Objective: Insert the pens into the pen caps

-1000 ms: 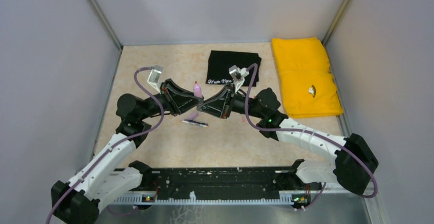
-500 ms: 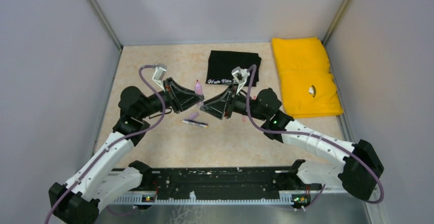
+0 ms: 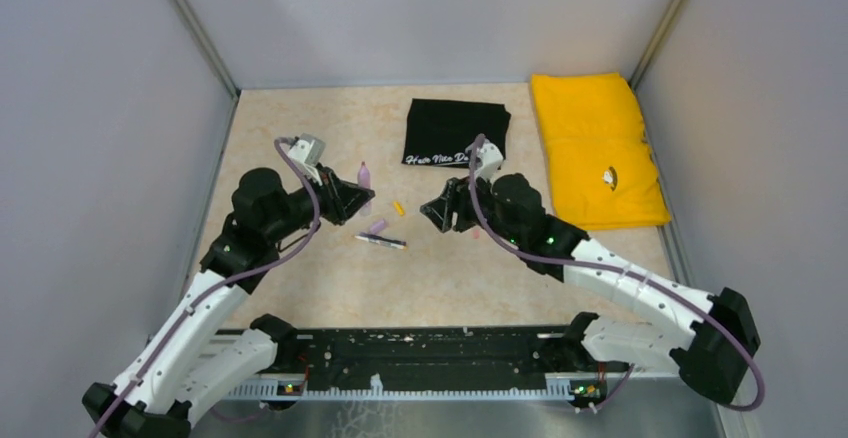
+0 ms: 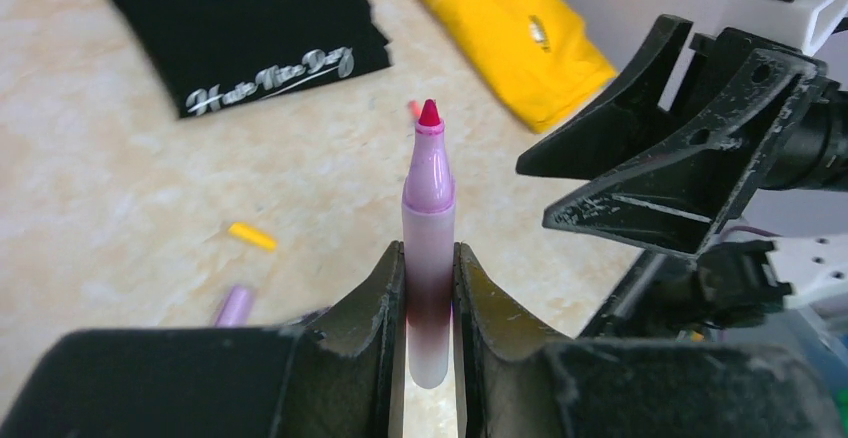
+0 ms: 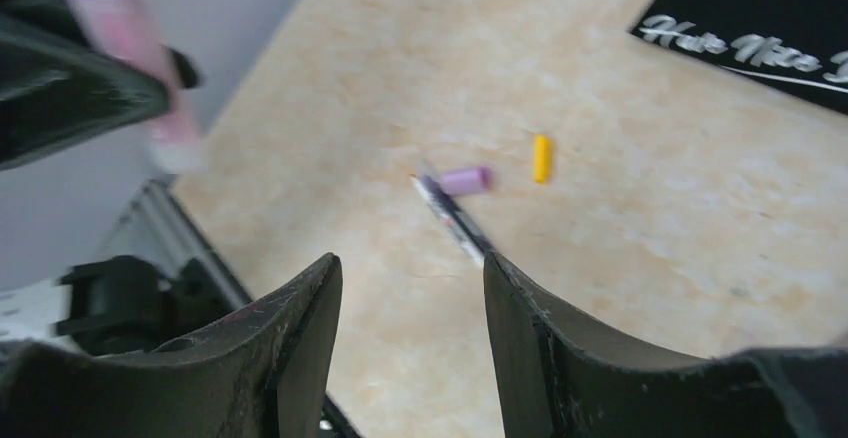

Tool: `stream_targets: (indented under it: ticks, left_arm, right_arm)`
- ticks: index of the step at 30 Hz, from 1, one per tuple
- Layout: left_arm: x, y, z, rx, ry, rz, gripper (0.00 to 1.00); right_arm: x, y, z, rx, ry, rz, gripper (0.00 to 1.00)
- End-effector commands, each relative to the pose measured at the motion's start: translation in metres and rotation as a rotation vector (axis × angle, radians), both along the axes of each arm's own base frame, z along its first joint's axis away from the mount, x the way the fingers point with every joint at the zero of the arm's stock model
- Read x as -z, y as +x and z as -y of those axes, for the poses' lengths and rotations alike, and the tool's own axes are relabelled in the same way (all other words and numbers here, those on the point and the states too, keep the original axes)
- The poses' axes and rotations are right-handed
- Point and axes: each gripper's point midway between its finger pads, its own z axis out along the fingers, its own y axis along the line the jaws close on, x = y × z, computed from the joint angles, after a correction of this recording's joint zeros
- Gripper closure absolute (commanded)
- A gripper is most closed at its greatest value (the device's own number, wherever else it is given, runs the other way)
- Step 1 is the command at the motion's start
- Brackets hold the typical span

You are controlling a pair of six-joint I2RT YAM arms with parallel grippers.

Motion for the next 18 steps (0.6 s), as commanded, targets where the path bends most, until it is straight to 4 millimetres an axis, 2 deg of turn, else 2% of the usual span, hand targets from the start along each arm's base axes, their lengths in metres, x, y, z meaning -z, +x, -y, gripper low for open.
stream_targets:
  ticks: [1, 3, 6, 12, 18]
  left_arm:
    - [0.019, 0.009, -0.044, -0.235, 0.129, -0.03, 1.0]
    - [0.027, 0.008, -0.057, -0.3, 0.141, -0.058, 1.0]
    - [0.031, 0.005, -0.076, -0.398, 0.15, -0.075, 1.0]
    - [0.011, -0.01, -0.104, -0.479, 0.161, 0.017, 1.0]
    - [0.0, -0.019, -0.131, -0.563, 0.225, 0.079, 1.0]
  right_arm:
    - [0.038, 0.03, 0.02, 0.144, -0.276, -0.019, 0.46]
    - [0.054, 0.032, 0.011, 0.084, -0.339, -0.015, 0.46]
    - [0.066, 0.037, -0.007, 0.006, -0.389, -0.009, 0.45]
    - [0.1, 0.05, -0.051, -0.142, -0.468, -0.046, 0.44]
    - [0.121, 0.072, -0.096, -0.263, -0.525, -0.034, 0.41]
